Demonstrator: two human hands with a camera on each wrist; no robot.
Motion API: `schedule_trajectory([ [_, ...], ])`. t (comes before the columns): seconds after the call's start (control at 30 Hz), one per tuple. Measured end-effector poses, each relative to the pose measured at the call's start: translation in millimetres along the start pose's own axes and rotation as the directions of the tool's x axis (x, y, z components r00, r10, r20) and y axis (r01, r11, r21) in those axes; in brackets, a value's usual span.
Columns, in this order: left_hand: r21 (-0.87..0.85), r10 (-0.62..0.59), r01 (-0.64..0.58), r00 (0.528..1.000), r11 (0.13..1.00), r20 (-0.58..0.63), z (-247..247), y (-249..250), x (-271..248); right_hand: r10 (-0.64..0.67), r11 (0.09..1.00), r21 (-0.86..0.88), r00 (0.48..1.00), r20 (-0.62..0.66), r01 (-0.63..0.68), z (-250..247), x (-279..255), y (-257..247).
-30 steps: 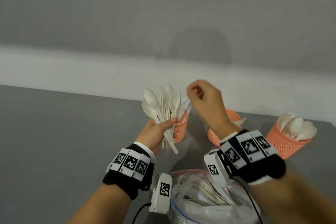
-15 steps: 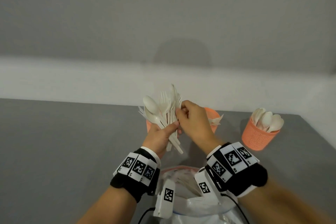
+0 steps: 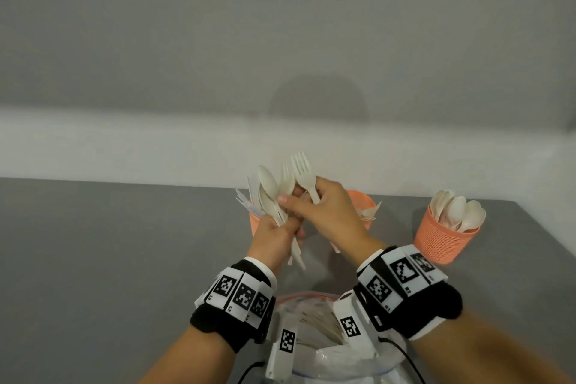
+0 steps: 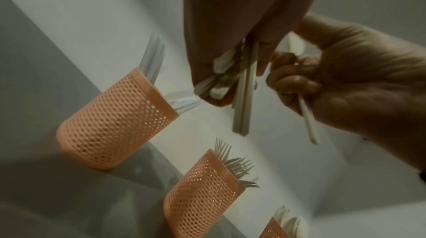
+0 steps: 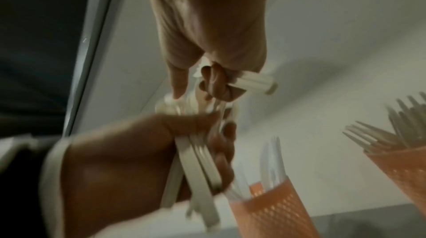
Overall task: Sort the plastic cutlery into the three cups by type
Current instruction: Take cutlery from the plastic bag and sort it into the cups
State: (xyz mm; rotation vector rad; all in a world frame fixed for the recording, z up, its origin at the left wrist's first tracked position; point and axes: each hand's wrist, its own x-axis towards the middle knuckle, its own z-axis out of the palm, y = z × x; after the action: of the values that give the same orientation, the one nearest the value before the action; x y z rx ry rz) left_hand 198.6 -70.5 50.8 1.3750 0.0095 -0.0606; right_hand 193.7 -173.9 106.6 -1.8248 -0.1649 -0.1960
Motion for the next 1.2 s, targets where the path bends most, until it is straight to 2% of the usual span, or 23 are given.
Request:
schedule_trajectory([
  [0.17, 0.157, 0.061, -0.069, 0.996, 0.985, 0.059, -2.6, 3.9, -2.2, 0.017, 1.000, -0.020, 0.999, 0.027, -0.016, 6.1, -2.5, 4.8],
  [0.27, 0.126, 0.081, -0.094, 0.991, 0.988, 0.108, -5.5, 3.2, -1.0, 0.040, 0.999, -0.004, 0.999, 0.037, -0.040, 5.9, -0.1, 3.3],
  [0.47, 0.120, 0.099, -0.130, 0.967, 0.984, 0.236, -5.0, 10.4, -8.8, 0.118, 0.981, 0.148, 0.990, 0.081, -0.129, -4.1, 4.6, 9.3],
  [0.57, -0.010, 0.071, -0.071, 0.962, 0.997, 0.265, -3.8, 12.1, -6.2, 0.157, 0.934, 0.303, 0.980, 0.121, -0.187, -6.4, 3.6, 6.1],
  [0.63, -0.123, 0.051, -0.018, 0.962, 0.992, 0.268, 0.0, 12.6, -4.4, 0.145, 0.919, 0.350, 0.982, 0.125, -0.180, -8.0, 3.3, 7.3],
  [0.73, -0.291, -0.003, 0.071, 0.974, 0.954, 0.229, 4.8, 10.9, -1.8, 0.110, 0.935, 0.330, 0.990, 0.084, -0.131, -8.6, 1.1, 12.5],
  [0.9, -0.324, -0.077, 0.136, 0.979, 0.936, 0.189, 12.8, 10.3, 2.3, 0.097, 0.938, 0.329, 0.994, 0.042, -0.106, -8.9, -2.5, 17.7],
  [1.0, -0.336, -0.102, 0.136, 0.988, 0.932, 0.118, 14.2, 11.1, 6.4, 0.045, 0.905, 0.422, 0.998, 0.040, -0.057, -11.9, -5.0, 15.5],
  [1.1, -0.346, -0.161, 0.145, 0.987, 0.927, -0.017, 8.6, 4.8, 17.9, 0.013, 0.800, 0.598, 0.995, -0.100, 0.050, -26.4, 0.0, 6.1],
  [1.2, -0.306, -0.206, 0.200, 0.978, 0.931, 0.013, 0.7, 0.0, 21.0, 0.001, 0.778, 0.595, 0.948, -0.319, 0.200, -58.9, 19.3, -6.6],
])
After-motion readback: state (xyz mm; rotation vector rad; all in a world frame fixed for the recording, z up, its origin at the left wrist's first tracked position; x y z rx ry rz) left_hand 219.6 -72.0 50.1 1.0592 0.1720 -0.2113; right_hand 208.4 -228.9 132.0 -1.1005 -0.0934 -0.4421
